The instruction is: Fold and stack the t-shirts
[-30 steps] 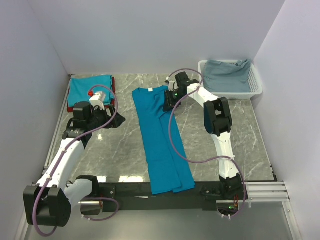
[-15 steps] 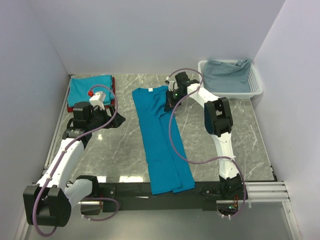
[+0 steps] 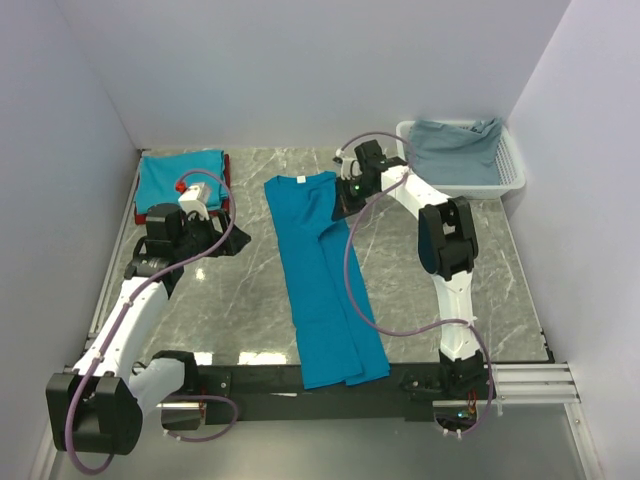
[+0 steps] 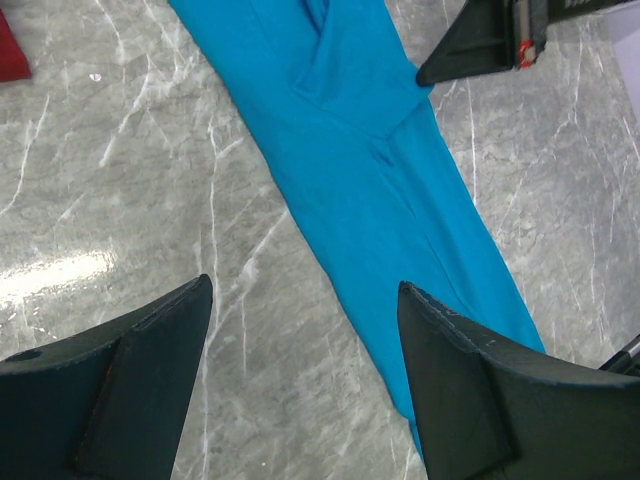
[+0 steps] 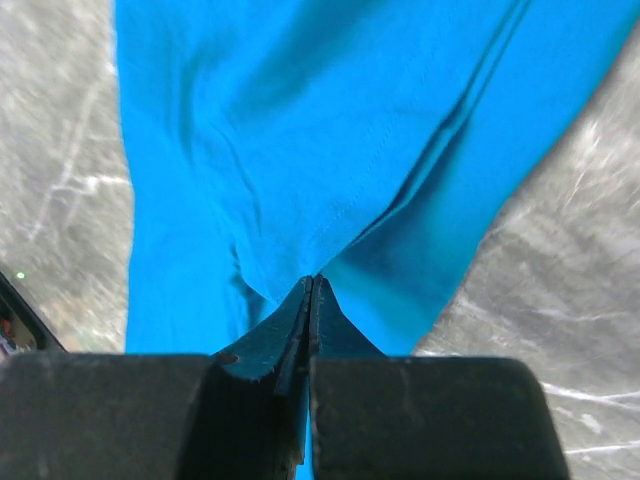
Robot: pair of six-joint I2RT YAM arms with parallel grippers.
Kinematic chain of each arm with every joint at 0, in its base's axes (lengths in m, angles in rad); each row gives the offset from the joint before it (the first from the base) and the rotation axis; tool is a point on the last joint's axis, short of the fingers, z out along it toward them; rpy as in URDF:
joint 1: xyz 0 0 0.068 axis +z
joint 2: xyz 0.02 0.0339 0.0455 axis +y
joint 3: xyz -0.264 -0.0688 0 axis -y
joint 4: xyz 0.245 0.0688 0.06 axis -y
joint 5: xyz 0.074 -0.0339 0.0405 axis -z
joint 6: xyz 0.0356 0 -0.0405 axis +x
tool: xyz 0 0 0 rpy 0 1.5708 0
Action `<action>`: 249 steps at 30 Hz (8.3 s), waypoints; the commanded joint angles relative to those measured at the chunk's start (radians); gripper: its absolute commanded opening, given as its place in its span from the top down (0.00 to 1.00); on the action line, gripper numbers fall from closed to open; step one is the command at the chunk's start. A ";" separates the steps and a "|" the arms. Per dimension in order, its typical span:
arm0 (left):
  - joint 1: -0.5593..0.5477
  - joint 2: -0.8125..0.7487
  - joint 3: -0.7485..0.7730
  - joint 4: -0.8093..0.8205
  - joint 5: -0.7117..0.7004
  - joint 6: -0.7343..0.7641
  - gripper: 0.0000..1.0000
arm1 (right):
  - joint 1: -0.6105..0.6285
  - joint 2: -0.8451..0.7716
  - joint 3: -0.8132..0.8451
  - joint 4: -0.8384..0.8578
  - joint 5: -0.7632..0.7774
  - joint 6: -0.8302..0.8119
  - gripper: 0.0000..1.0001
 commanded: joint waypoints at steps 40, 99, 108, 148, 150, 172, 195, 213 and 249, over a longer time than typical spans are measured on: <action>-0.481 0.008 0.036 0.044 -0.252 0.077 0.42 | 0.008 -0.987 -0.955 0.124 -0.195 -0.823 0.41; -0.045 0.631 0.670 0.162 -0.252 -0.090 0.17 | -0.082 -0.059 -0.095 0.117 -0.095 0.047 0.49; -0.002 0.250 0.270 0.182 0.135 -0.016 0.03 | -0.082 -0.132 -0.043 0.002 -0.063 -0.259 0.49; -1.258 0.168 -0.284 0.081 -0.416 0.851 0.26 | 0.389 -1.368 -1.369 0.098 -0.064 -1.267 0.26; -1.258 0.191 -0.290 0.091 -0.426 0.849 0.33 | 0.399 -1.368 -1.380 0.097 -0.064 -1.277 0.26; -1.231 0.106 -0.322 0.142 -0.495 0.855 0.99 | 0.709 -1.264 -1.427 0.236 0.118 -1.211 0.28; -1.223 0.110 -0.310 0.110 -0.443 0.854 0.99 | 0.760 -1.171 -1.436 0.268 0.246 -1.183 0.72; -1.219 0.014 -0.286 0.058 -0.406 0.837 0.99 | 0.602 -1.306 -1.360 0.180 0.105 -1.113 1.00; -0.473 0.489 0.096 0.394 -0.305 0.953 0.99 | 0.149 -0.526 -0.581 0.261 0.025 -0.964 1.00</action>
